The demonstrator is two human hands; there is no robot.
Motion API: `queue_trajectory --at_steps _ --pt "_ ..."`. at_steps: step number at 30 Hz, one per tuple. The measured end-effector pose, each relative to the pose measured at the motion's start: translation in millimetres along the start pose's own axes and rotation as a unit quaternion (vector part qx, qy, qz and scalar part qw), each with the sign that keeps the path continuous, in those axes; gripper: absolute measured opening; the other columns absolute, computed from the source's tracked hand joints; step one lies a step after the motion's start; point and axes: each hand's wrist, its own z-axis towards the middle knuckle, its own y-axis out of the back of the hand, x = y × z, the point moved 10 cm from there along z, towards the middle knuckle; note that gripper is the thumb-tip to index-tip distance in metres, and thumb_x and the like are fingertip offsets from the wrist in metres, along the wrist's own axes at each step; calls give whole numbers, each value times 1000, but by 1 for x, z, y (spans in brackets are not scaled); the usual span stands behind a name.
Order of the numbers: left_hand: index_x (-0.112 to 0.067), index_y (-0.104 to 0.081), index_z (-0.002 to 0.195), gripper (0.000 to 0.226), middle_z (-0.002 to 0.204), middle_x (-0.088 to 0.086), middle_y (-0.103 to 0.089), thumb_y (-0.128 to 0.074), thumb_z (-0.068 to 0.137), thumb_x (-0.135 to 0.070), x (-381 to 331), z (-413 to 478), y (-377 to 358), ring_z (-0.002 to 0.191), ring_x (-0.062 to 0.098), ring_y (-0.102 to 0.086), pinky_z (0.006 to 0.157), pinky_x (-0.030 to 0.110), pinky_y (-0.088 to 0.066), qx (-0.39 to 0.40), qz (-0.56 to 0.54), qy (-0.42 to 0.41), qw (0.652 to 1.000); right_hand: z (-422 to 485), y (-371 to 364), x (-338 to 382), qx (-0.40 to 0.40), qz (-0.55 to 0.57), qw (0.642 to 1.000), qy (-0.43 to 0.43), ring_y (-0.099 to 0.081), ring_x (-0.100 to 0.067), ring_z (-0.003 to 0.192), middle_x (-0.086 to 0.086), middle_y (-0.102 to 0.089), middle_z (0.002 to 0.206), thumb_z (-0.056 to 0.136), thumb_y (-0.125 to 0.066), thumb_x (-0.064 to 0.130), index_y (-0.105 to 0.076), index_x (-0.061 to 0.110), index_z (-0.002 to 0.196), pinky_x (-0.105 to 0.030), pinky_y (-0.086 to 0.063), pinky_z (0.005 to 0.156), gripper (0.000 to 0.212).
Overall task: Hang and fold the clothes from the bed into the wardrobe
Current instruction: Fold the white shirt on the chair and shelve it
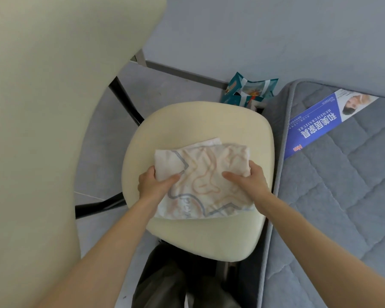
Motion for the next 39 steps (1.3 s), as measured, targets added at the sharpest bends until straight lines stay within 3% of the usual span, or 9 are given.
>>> queue_trajectory --at_steps 3,6,10,16,24,28,33,37,39 --pt "-14 -55 119 65 124 5 -55 -86 67 -36 9 9 -2 106 22 -58 92 42 -52 -28 -33 -4 999 14 -9 7 5 -27 999 32 -59 -19 106 6 -61 117 67 -84 35 -54 30 119 -35 -56 76 61" --pt "-16 -50 124 71 113 -2 -62 -87 66 -33 23 12 -7 96 13 -61 80 30 -52 -48 -109 11 993 26 -21 14 34 -28 998 44 -64 -11 91 12 -65 100 69 -83 28 -54 39 103 -22 -53 60 46" --pt "-18 -60 108 46 96 -5 -67 -83 71 -34 32 16 -12 83 9 -63 66 24 -50 -59 -140 39 988 35 -31 13 66 -13 998 14 -65 -14 92 5 -66 104 71 -80 17 -55 30 112 -31 -56 68 50" --pt "-21 -62 99 24 88 -7 -65 -73 82 -34 21 -1 -3 78 7 -61 61 22 -47 -55 -163 20 985 12 -33 2 95 29 992 -74 -72 -24 81 -5 -75 91 72 -76 13 -69 17 99 -35 -59 63 28" --pt "-29 -63 89 17 91 -6 -69 -75 80 -38 -10 -87 31 84 11 -65 72 28 -54 -46 -201 -35 978 -67 -17 40 153 70 985 -45 -72 -24 87 -8 -75 97 64 -76 15 -68 13 106 -36 -59 69 43" --pt "-31 -62 88 15 91 -7 -69 -73 81 -39 -42 -140 57 83 10 -65 64 23 -53 -39 -213 -80 973 -115 -6 75 172 97 980 -14 -72 -26 90 -9 -75 98 59 -76 17 -68 11 107 -38 -59 75 50" --pt "-28 -61 95 19 92 -5 -67 -71 83 -40 -76 -212 94 81 7 -63 64 22 -50 -56 -190 -123 972 -182 6 116 190 100 977 22 -70 -28 97 -9 -73 104 61 -75 16 -67 14 111 -47 -55 89 50" --pt "-22 -63 109 33 97 -8 -67 -68 84 -43 -88 -271 130 89 9 -64 74 24 -50 -80 -172 -161 969 -242 10 144 203 100 972 57 -70 -27 97 -8 -73 105 63 -76 18 -68 17 108 -45 -56 86 45" --pt "-25 -57 111 33 95 -19 -62 -67 85 -43 -93 -303 153 87 -1 -60 72 16 -45 -119 -147 -205 960 -274 9 157 215 100 968 77 -70 -26 96 -8 -73 105 64 -77 20 -68 17 109 -42 -57 82 46"
